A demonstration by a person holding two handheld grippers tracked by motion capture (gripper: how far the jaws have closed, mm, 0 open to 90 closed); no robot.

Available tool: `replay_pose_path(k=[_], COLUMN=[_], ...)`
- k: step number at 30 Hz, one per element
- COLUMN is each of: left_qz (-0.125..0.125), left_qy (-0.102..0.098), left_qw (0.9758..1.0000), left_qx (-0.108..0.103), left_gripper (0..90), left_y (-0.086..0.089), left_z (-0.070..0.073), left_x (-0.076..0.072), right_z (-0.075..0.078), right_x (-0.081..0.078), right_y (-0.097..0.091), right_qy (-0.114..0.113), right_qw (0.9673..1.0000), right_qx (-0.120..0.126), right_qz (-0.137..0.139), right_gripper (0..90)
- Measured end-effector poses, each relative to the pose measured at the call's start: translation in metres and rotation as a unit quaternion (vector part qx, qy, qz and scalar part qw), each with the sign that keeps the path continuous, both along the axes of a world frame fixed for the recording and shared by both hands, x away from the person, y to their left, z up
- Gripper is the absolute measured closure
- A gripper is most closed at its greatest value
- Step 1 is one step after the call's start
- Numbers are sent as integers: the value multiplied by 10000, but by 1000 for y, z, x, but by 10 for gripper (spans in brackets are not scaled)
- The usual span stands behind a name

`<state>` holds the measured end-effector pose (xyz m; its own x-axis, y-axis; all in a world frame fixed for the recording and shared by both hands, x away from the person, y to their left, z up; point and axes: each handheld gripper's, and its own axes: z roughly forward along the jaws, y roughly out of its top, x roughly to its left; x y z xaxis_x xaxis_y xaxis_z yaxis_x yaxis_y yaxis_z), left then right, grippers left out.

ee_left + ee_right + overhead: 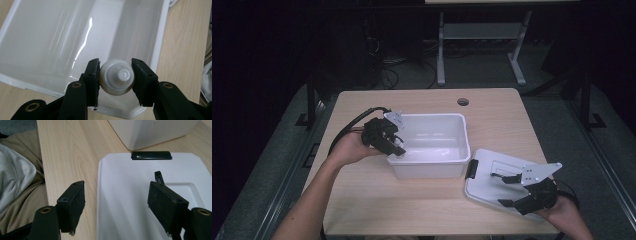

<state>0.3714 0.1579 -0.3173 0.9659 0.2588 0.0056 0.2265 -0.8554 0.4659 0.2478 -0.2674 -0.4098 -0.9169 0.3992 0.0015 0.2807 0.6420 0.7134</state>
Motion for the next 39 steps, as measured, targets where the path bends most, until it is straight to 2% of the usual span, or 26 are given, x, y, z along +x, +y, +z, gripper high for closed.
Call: replay_pose_path(k=[7, 16, 24, 39], left_qz=[26, 78, 144, 134], left_qy=[13, 52, 31, -29], left_qw=[10000, 9999, 9999, 9997], left_qx=[37, 50, 85, 216], left_gripper=[599, 600, 599, 599], left_y=[-1, -3, 1, -4], left_z=[-6, -16, -19, -25], left_x=[2, 4, 4, 8], right_z=[-1, -1, -1, -1], right_x=[0, 0, 1, 1], right_y=[0, -2, -1, -2], right_qy=[37, -26, 18, 6], right_qw=[10000, 10000, 10000, 10000], right_qx=[8, 0, -32, -31], right_qz=[-5, 18, -9, -7], right_gripper=[295, 295, 295, 295])
